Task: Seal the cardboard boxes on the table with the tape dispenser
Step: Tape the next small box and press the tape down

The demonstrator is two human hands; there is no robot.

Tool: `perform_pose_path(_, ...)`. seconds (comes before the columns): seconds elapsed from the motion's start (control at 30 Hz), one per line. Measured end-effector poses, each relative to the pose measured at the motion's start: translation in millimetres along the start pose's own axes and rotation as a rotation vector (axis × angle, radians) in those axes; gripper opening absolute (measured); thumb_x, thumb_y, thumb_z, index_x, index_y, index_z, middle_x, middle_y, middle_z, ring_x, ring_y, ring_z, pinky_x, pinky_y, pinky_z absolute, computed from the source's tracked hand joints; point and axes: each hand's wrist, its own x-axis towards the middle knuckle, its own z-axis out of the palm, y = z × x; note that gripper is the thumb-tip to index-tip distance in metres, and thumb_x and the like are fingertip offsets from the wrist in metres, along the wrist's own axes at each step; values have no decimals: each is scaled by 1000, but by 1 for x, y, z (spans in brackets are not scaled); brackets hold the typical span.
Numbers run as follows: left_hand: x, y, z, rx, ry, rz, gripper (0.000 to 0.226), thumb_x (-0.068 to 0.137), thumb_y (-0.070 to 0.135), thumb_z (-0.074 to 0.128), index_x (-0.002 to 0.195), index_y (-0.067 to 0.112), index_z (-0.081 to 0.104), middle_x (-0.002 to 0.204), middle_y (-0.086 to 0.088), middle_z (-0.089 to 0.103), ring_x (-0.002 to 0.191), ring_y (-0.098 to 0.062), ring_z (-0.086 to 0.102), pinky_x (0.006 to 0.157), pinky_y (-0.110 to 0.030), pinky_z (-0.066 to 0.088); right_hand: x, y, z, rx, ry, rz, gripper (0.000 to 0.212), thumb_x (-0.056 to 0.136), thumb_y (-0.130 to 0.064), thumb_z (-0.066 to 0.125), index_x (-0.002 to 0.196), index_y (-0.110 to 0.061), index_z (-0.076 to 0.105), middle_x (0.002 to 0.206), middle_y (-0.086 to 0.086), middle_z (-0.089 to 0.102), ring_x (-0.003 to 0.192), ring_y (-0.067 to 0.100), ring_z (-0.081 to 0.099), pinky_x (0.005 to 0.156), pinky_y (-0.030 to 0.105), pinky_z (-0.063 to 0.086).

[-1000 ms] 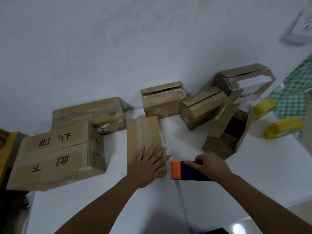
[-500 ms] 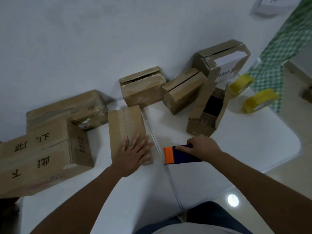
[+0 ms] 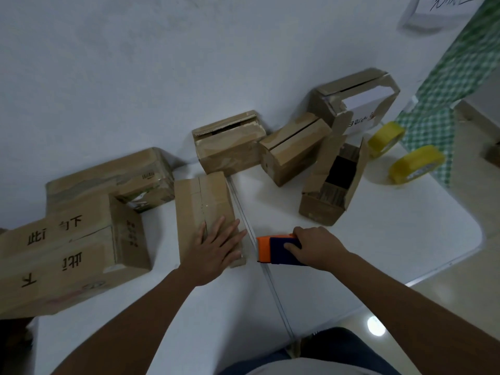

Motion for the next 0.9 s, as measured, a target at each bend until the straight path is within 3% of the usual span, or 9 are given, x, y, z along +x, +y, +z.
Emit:
perform_pose_path(0.17, 2, -1, 5, -3, -22, -8, 59, 103, 52, 11, 154, 28, 30, 163, 2, 20, 150, -31, 16, 115, -58, 8, 4, -14, 9, -24, 62, 6, 44, 100, -53, 33, 112, -15, 52, 104, 6, 66, 89, 23, 60, 84, 32, 38)
perform_pose_path(0.37, 4, 5, 8, -15, -46, -64, 61, 103, 53, 9, 155, 28, 27, 164, 2, 17, 151, -31, 12, 117, -62, 16, 18, -28, 14, -38, 70, 60, 47, 100, -53, 33, 111, -12, 52, 102, 8, 66, 89, 25, 60, 80, 32, 37)
perform_pose_path(0.47, 1, 7, 7, -17, -50, -64, 62, 104, 53, 7, 153, 26, 34, 162, 1, 25, 149, -32, 20, 116, -61, 17, 28, -18, 9, -38, 74, 247, 43, 102, -47, 33, 112, -10, 51, 105, 9, 65, 92, 26, 62, 79, 33, 39)
perform_pose_path(0.57, -1, 8, 5, -31, -41, -42, 61, 103, 53, 7, 153, 28, 32, 162, 2, 23, 149, -32, 17, 114, -59, 12, 29, 9, 2, 3, 139, 399, 39, 102, -46, 34, 108, -11, 49, 104, 9, 66, 93, 27, 63, 85, 35, 40)
perform_pose_path(0.67, 3, 7, 2, -65, -52, -46, 64, 101, 55, 4, 154, 29, 30, 163, 4, 18, 150, -31, 11, 118, -58, 3, 28, 3, 15, 103, 228, 388, 36, 102, -45, 36, 111, -11, 46, 104, 9, 63, 94, 26, 61, 86, 36, 43)
perform_pose_path(0.83, 4, 4, 6, -99, -85, -99, 64, 96, 59, 1, 156, 35, -2, 161, 16, -16, 149, -17, -22, 116, -47, -22, 20, -13, 44, 335, 79, 373, 41, 99, -32, 49, 132, -9, 40, 126, 11, 55, 114, 28, 54, 99, 39, 43)
perform_pose_path(0.9, 4, 3, 5, -143, -90, -99, 61, 98, 58, 4, 154, 38, -7, 160, 18, -20, 147, -13, -26, 115, -45, -24, 16, -19, 47, 369, 212, 333, 39, 97, -24, 53, 132, -9, 45, 129, 10, 51, 114, 28, 52, 96, 39, 44)
